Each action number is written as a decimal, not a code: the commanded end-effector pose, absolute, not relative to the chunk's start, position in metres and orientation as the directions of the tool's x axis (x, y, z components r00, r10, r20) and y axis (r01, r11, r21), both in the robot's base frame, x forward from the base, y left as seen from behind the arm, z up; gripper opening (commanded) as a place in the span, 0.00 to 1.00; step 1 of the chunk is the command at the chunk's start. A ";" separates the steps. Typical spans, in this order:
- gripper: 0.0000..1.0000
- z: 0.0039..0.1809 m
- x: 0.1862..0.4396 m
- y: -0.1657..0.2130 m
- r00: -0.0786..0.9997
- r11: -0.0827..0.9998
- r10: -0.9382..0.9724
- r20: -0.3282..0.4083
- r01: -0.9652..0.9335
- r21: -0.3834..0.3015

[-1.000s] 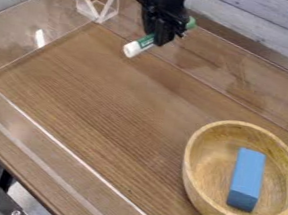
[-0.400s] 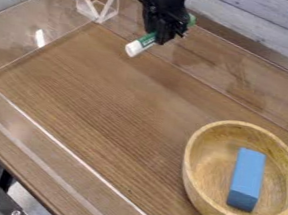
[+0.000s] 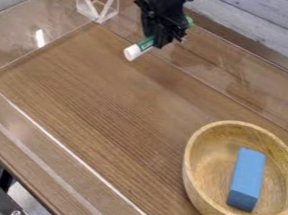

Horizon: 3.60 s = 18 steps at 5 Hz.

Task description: Put the green marker in the brown bowl

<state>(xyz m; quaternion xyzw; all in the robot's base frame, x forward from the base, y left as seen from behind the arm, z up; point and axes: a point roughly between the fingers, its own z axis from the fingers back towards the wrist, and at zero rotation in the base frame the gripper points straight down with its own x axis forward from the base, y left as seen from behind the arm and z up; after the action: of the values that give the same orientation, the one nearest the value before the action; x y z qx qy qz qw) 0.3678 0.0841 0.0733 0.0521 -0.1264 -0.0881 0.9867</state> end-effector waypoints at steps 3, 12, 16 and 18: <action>0.00 0.112 0.374 0.060 0.913 0.970 -0.225 0.341 0.177 0.167; 0.00 0.137 0.377 -0.067 0.850 0.955 -0.295 0.436 0.262 0.136; 0.00 0.130 0.372 -0.092 0.841 0.961 -0.276 0.465 0.253 0.113; 0.00 0.131 0.371 -0.097 0.833 0.960 -0.276 0.479 0.258 0.105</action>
<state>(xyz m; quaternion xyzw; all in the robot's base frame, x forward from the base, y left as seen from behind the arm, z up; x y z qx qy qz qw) 0.3668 -0.0926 0.1045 0.0238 -0.2154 -0.1386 0.9663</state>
